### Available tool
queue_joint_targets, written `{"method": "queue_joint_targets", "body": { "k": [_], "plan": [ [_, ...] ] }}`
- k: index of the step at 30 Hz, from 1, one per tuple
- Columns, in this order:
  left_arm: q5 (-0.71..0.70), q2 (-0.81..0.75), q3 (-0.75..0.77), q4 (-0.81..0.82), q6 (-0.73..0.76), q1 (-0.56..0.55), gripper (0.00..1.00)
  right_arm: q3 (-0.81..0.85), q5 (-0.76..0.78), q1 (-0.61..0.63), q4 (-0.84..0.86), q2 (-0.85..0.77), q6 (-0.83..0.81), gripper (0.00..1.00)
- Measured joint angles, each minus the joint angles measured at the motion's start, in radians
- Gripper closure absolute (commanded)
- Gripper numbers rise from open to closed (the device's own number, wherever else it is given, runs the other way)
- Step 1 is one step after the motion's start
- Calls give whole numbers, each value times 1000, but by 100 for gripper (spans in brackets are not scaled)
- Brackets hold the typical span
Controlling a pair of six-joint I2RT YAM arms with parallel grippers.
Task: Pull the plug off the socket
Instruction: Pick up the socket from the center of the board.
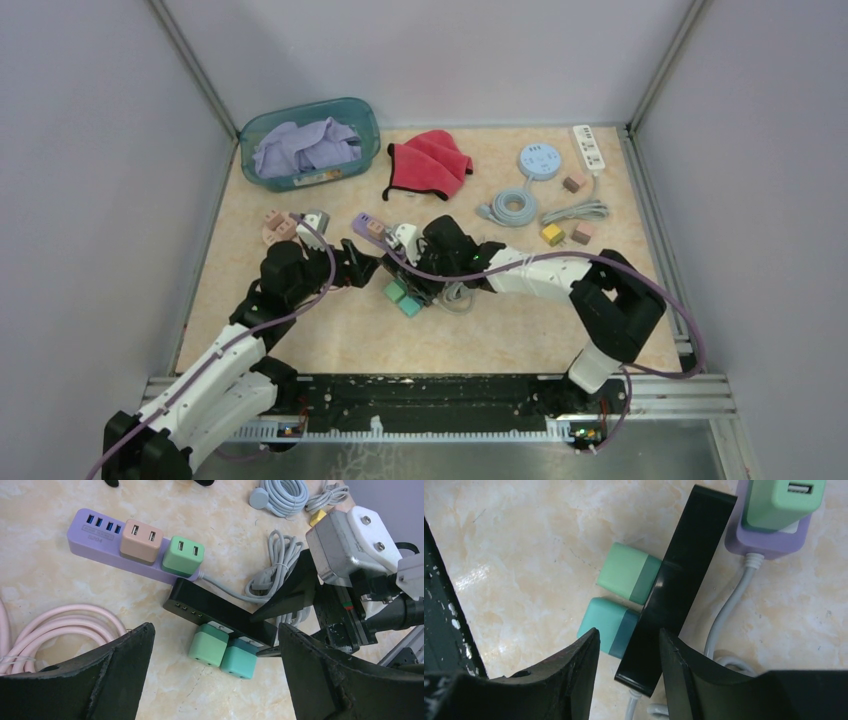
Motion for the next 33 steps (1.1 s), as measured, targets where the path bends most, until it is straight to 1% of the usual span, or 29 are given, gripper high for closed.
{"method": "queue_joint_targets", "body": {
  "k": [5, 8, 14, 19, 27, 33],
  "plan": [
    [0, -3, -10, 3, -3, 0, 2, 29, 33, 4, 18, 35, -1, 51],
    [0, -5, -12, 3, -4, 0, 2, 35, 31, 4, 16, 38, -11, 48],
    [0, -15, -15, 4, -4, 0, 2, 35, -22, 4, -61, -5, -50, 40],
    [0, -15, -17, 7, -6, 0, 2, 35, -18, 4, -86, -34, -72, 36],
    [0, -14, -19, 18, -11, 0, 2, 35, 85, 3, -90, -31, -80, 38],
    [0, -14, -26, 19, -11, 0, 3, 35, 85, 3, -93, 8, -71, 39]
  ]
}}
